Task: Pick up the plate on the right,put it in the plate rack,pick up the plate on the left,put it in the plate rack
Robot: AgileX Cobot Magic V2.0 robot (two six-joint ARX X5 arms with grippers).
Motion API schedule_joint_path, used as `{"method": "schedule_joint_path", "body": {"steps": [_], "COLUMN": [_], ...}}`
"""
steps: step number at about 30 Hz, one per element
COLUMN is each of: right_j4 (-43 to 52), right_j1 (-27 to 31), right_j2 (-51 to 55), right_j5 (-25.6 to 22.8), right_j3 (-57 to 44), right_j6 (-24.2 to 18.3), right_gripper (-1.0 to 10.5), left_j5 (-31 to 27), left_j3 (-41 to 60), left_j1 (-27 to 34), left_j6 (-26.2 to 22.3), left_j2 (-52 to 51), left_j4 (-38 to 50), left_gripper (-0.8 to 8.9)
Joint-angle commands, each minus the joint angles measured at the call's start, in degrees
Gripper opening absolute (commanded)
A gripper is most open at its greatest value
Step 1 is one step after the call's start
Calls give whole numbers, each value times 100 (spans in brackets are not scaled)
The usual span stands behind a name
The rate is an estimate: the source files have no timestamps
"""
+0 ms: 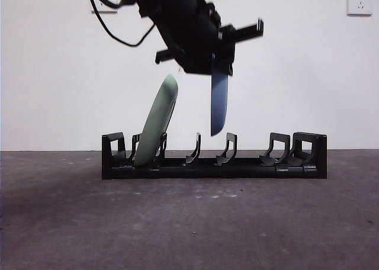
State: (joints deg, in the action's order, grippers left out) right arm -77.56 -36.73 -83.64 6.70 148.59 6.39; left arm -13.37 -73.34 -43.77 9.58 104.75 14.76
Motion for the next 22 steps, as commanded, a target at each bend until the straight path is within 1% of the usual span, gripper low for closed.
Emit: {"method": "schedule_joint_path", "body": {"steps": [1, 9, 19, 22], "right_j4": [-151, -151, -151, -151], "right_j1": [-7, -7, -4, -7], "right_j2": [28, 28, 28, 28], "right_j5": [22, 42, 44, 44], "right_j3": [-164, -470, -597, -597], "right_j6": [-66, -109, -151, -153], "right_gripper": [347, 347, 347, 347], "left_j5": [-39, -15, -11, 153], "left_j3": [9, 9, 9, 9], "left_j1": [66, 210, 212, 212], "left_j6": [98, 83, 68, 26], "left_j2": [129, 450, 767, 776], "left_j4": [122, 76, 72, -26], "left_gripper": [-8, -8, -8, 2]}}
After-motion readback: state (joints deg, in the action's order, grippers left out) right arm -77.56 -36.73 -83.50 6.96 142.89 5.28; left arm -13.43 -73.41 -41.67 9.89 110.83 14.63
